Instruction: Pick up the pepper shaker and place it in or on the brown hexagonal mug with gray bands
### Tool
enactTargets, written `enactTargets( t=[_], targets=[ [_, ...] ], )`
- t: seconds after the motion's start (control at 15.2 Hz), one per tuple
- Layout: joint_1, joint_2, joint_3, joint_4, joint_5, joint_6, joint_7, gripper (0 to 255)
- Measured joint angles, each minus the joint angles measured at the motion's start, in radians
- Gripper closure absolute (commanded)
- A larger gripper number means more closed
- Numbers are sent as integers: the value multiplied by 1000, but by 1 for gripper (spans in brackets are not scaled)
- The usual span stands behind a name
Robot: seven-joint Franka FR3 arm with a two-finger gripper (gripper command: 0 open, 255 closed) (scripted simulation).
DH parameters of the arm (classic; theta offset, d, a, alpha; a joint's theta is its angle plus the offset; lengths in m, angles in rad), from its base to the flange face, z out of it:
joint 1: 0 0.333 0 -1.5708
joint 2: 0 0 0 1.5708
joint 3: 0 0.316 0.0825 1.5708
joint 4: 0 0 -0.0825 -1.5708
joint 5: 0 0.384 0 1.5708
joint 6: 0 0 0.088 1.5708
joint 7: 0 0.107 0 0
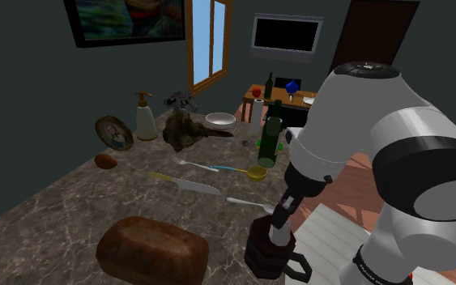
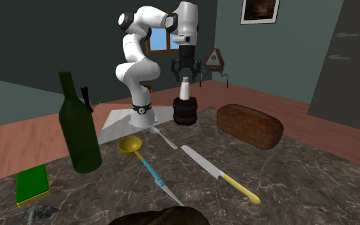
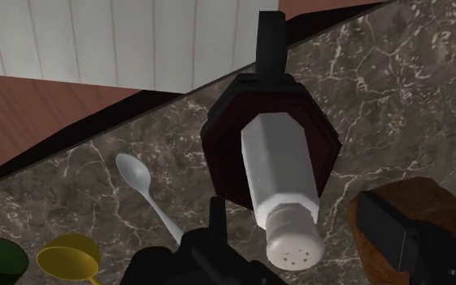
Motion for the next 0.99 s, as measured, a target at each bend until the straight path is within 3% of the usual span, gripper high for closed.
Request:
enactTargets(
  t=[0.26, 0.59, 0.99],
  targets=[
    [0, 1, 0, 0, 0, -1, 0, 0],
    [-6, -10, -32, 107, -27, -117, 7, 0],
    [-8, -8, -37, 120, -32, -129, 6, 0]
  ],
)
